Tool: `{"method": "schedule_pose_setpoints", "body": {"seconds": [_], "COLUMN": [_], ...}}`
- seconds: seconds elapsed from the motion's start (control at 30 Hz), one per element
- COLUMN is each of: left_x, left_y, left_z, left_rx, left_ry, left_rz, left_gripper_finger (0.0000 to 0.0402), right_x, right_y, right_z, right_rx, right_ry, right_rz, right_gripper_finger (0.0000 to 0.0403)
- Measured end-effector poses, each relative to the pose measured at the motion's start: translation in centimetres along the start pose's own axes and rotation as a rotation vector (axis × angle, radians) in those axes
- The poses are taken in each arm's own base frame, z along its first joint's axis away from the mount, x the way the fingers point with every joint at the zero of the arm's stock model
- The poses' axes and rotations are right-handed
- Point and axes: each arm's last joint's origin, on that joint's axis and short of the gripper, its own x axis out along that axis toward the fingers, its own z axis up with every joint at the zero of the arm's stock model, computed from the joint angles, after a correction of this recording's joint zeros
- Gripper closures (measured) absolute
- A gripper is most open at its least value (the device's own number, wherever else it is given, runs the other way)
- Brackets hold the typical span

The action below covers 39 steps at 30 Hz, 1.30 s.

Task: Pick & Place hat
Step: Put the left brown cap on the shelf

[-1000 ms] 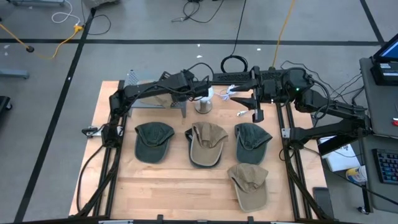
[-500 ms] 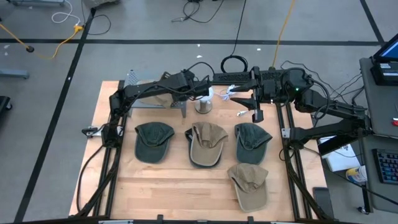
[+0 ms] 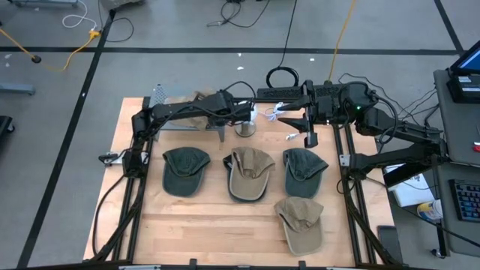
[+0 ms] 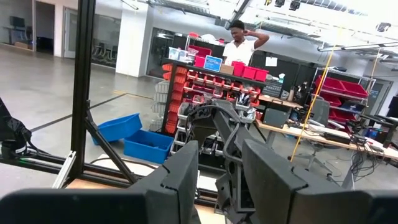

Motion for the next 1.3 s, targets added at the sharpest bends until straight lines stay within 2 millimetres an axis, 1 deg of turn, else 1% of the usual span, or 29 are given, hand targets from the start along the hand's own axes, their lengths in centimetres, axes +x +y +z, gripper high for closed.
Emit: {"method": "schedule_pose_setpoints", "body": {"seconds": [0.07, 0.2, 0.33, 0.47, 0.5, 0.57, 0.63, 0.7, 0.73, 0.77, 0.83, 1.07, 1.2, 1.3], "left_x": [0.2, 0.3, 0.6, 0.9, 1.0, 1.0, 1.0, 0.9, 0.9, 0.9, 0.8, 0.8, 1.0, 1.4], "left_y": [-0.3, -0.5, 0.2, 1.1, 1.2, 1.3, 1.4, 1.5, 1.5, 1.5, 1.5, 1.6, 1.7, 2.0], "left_z": [-0.3, -0.7, -0.7, -0.9, -0.9, -0.8, -0.7, -0.7, -0.7, -0.7, -0.7, -0.7, -0.6, -0.4], "left_rx": [0.01, 0.055, 0.086, 0.078, 0.087, 0.117, 0.141, 0.171, 0.186, 0.191, 0.19, 0.191, 0.192, 0.182], "left_ry": [0.004, -0.038, -0.043, -0.003, 0.008, 0.023, 0.026, 0.029, 0.033, 0.034, 0.034, 0.033, 0.032, 0.051], "left_rz": [-0.009, 0.042, 0.11, 0.167, 0.164, 0.15, 0.148, 0.145, 0.141, 0.138, 0.138, 0.14, 0.145, 0.144], "left_gripper_finger": [0.0215, 0.0215, 0.0215, 0.0222, 0.0231, 0.0262, 0.0308, 0.0363, 0.038, 0.0387, 0.0381, 0.034, 0.0336, 0.0342], "right_x": [0.0, 0.0, 0.0, 0.0, 0.0, 0.0, 0.0, 0.0, 0.0, 0.0, 0.0, 0.0, 0.0, 0.0], "right_y": [0.0, 0.0, 0.0, 0.0, 0.0, 0.0, 0.0, 0.0, 0.0, 0.0, 0.0, 0.0, 0.0, 0.0], "right_z": [0.0, 0.0, 0.0, 0.0, -0.1, -0.1, -0.1, -0.1, -0.1, -0.1, -0.1, -0.1, -0.1, -0.1], "right_rx": [-0.001, -0.002, -0.003, 0.003, 0.004, 0.005, 0.006, 0.007, 0.007, 0.007, 0.007, 0.007, 0.007, 0.008], "right_ry": [0.0, 0.0, 0.0, 0.005, 0.008, 0.012, 0.011, 0.011, 0.011, 0.011, 0.011, 0.011, 0.011, 0.014], "right_rz": [0.0, 0.0, 0.0, 0.001, 0.001, 0.001, 0.001, 0.0, 0.001, 0.001, 0.0, 0.0, 0.0, 0.0], "right_gripper_finger": [0.0284, 0.0284, 0.0284, 0.0284, 0.0284, 0.0284, 0.0284, 0.0284, 0.0284, 0.0284, 0.0284, 0.0284, 0.0284, 0.0284]}}
